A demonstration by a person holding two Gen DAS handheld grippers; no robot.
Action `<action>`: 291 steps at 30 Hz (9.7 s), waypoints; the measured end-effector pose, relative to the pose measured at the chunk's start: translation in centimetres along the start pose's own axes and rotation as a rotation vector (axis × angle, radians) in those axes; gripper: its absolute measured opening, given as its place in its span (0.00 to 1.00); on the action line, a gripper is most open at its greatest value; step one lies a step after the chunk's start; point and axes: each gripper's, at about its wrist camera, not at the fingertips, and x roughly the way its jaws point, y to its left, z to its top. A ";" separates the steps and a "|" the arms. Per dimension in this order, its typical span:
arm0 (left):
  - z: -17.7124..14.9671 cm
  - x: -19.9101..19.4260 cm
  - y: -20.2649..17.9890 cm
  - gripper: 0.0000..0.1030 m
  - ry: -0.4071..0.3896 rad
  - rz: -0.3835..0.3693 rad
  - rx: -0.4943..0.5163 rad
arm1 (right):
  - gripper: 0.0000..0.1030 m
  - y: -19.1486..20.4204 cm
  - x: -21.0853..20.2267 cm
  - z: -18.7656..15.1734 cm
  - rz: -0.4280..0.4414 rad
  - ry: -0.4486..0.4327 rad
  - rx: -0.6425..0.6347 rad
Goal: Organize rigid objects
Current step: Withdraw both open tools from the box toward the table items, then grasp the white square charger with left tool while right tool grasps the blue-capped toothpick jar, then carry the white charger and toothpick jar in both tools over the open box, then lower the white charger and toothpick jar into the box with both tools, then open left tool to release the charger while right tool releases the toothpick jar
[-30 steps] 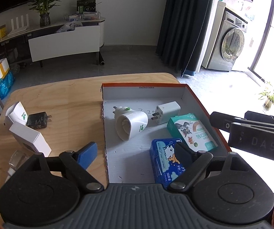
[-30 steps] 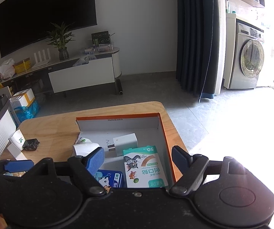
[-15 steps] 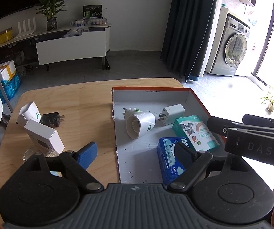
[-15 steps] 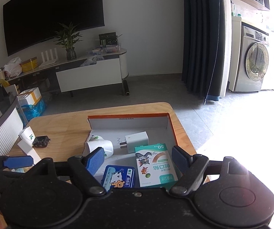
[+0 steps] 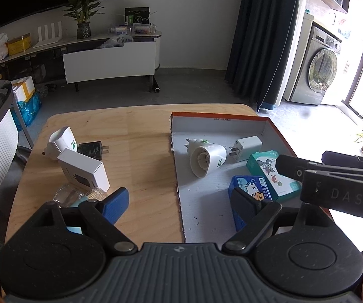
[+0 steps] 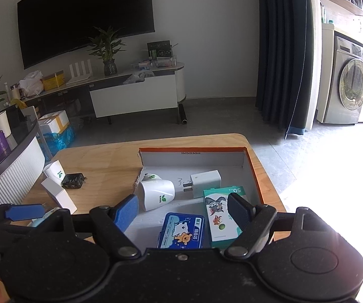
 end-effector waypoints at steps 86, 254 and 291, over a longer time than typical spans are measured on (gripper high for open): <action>-8.2 -1.9 16.9 0.57 -0.090 0.308 -0.340 | 0.91 19.8 13.9 -4.3 0.477 0.275 -0.501; 2.0 3.9 -4.0 0.57 -0.064 -0.130 0.063 | 0.88 -5.7 2.0 1.7 -0.031 -0.004 0.077; 3.5 7.5 -5.6 0.61 -0.013 -0.172 0.059 | 0.90 -7.9 3.4 3.5 -0.069 -0.082 0.084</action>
